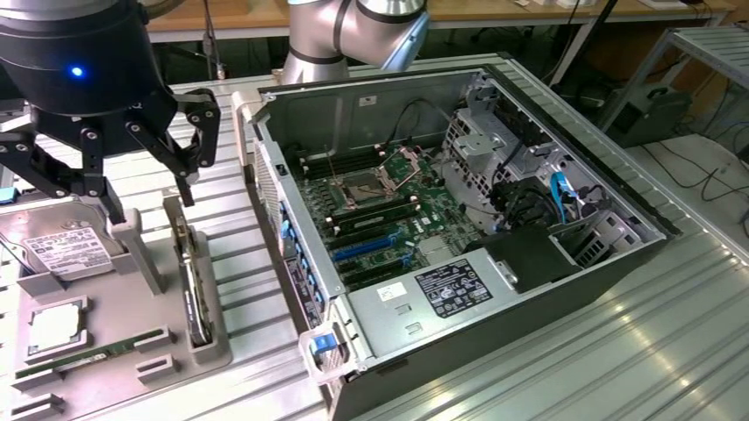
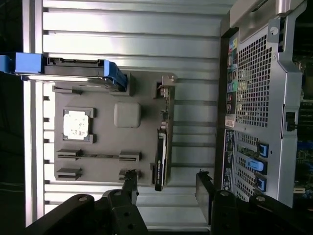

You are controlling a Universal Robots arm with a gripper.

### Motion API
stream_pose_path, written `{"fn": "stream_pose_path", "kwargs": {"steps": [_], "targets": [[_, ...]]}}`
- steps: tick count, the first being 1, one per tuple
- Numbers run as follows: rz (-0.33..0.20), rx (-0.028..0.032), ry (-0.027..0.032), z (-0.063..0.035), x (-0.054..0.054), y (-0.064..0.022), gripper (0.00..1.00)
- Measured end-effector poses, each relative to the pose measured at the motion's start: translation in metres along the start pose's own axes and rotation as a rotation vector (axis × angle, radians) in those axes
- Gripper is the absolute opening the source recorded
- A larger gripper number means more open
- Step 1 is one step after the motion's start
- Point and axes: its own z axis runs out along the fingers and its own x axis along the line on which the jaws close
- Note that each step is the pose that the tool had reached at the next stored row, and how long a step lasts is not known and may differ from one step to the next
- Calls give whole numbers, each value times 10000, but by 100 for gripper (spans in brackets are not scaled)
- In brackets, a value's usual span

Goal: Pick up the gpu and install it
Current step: 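Pick up the gpu and move the gpu toward the slot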

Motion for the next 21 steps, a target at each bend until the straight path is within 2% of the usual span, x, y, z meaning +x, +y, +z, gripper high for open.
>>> {"fn": "stream_pose_path", "kwargs": {"steps": [8,15,21], "targets": [[10,4,3,60,16,-2,60],[12,3,1,112,18,-45,60],[-25,49,2,138,18,-47,60]]}}
